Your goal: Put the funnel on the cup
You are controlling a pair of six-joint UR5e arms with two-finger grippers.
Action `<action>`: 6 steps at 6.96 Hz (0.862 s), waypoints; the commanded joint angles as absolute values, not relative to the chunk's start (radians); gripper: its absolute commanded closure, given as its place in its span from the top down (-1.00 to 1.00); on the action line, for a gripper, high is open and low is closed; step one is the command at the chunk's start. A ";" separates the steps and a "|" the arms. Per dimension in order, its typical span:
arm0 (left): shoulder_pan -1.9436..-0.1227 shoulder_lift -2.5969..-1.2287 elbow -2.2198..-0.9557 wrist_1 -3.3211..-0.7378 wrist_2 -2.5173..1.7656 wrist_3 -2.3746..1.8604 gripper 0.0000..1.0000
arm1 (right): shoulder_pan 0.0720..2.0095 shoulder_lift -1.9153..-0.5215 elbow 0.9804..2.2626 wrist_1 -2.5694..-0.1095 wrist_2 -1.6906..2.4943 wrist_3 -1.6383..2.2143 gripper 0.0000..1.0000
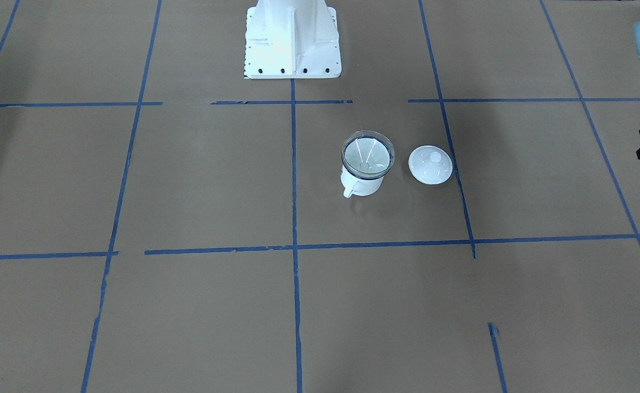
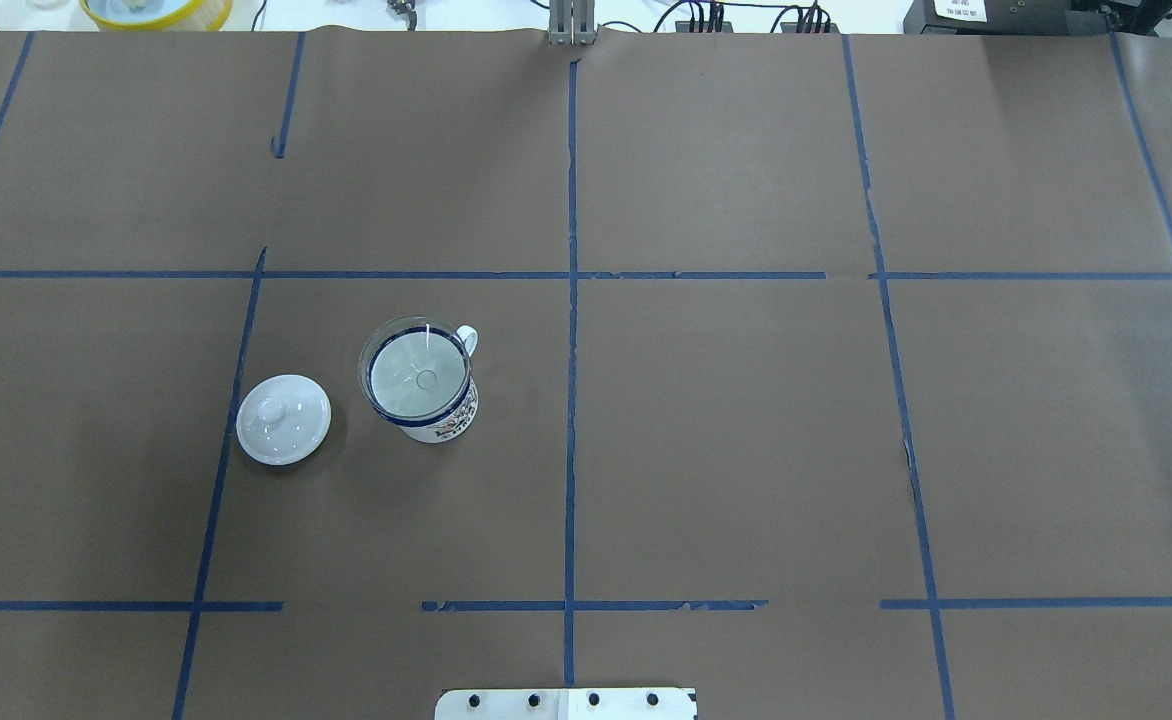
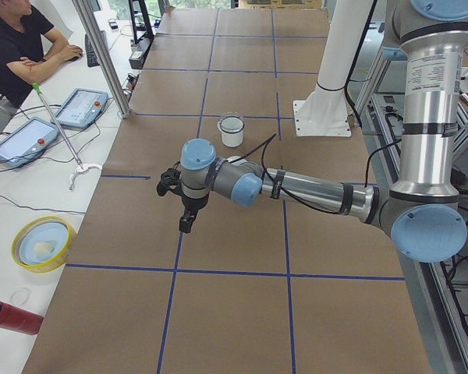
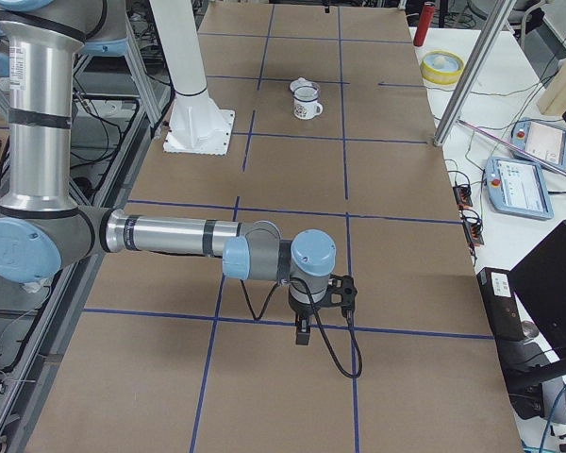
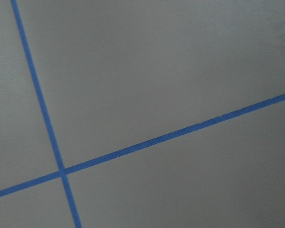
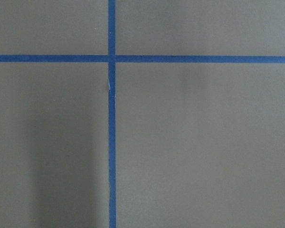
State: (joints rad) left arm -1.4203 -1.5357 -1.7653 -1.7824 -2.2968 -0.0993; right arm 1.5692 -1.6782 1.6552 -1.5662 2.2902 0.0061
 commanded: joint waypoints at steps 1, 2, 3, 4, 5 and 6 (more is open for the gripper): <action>-1.514 -1.528 -1.766 -1.627 -2.332 0.010 1.00 | 1.569 -1.678 1.655 -1.566 2.290 0.006 1.00; -1.516 -1.534 -1.766 -1.562 -2.333 0.011 1.00 | 1.569 -1.678 1.655 -1.566 2.290 0.006 1.00; -1.516 -1.525 -1.763 -1.549 -2.332 0.012 1.00 | 1.569 -1.678 1.657 -1.566 2.290 0.006 1.00; -1.526 -1.513 -1.744 -1.552 -2.333 0.017 1.00 | 1.569 -1.678 1.655 -1.566 2.290 0.006 1.00; -1.526 -1.499 -1.709 -1.560 -2.333 0.052 1.00 | 1.569 -1.678 1.655 -1.566 2.290 0.006 1.00; -1.534 -1.499 -1.669 -1.562 -2.336 0.133 1.00 | 1.569 -1.678 1.655 -1.566 2.290 0.006 1.00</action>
State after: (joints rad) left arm -1.5270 -1.5046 -1.7119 -1.5590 -2.3338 0.0612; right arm 1.5693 -1.6782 1.6555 -1.5662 2.2902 0.0061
